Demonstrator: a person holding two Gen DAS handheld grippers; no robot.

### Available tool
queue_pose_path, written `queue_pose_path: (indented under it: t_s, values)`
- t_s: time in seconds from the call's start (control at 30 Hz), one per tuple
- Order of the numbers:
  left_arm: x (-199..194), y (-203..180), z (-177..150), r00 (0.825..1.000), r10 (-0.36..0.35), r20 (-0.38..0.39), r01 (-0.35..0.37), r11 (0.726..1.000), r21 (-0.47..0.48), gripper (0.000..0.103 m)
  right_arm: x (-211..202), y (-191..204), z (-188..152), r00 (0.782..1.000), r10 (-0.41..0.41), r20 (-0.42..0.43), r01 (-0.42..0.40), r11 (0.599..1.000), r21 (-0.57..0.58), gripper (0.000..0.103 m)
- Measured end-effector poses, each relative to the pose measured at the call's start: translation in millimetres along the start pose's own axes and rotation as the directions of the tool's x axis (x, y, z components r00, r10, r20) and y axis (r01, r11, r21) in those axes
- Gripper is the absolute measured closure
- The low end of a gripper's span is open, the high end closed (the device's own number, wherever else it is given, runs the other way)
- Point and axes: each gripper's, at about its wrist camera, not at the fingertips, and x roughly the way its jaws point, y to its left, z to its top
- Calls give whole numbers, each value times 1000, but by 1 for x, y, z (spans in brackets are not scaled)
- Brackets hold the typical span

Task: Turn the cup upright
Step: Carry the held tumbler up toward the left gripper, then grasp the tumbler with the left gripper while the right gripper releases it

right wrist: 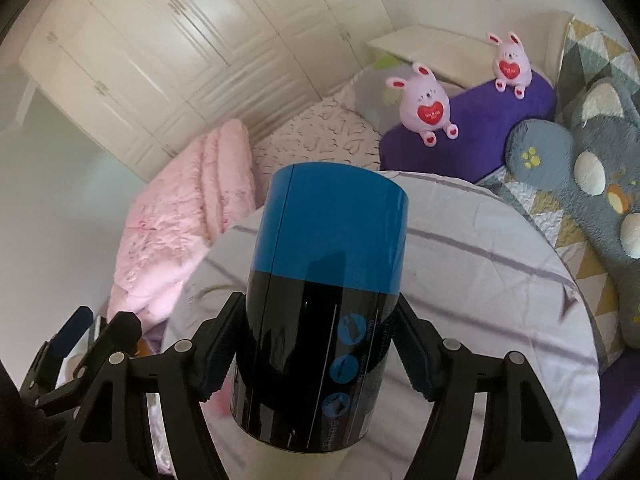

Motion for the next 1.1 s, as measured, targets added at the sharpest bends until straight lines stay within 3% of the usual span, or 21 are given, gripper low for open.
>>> queue_pose_path:
  t_s: [0.2,0.43,0.77,1.1]
  values:
    - [-58,22,-44,999,26,19,-26,1000,-9,0,-41,20,-50,998,51,-22,-52,998,-41,31]
    - [-88,56,-101,996,82,-18,-83,995,-61,0,-35,46,-116,992,56,-117,-69,992,-108,31]
    - [-88,92,-144,992,93,-86,-103,988,-116,0,19,91,-182,964,20,-265,-82,971,-225,31]
    - [-70,96,-154,989,54,-136,-72,989,-132,0,45,95,-199,943,-30,-332,-47,974,-223,30]
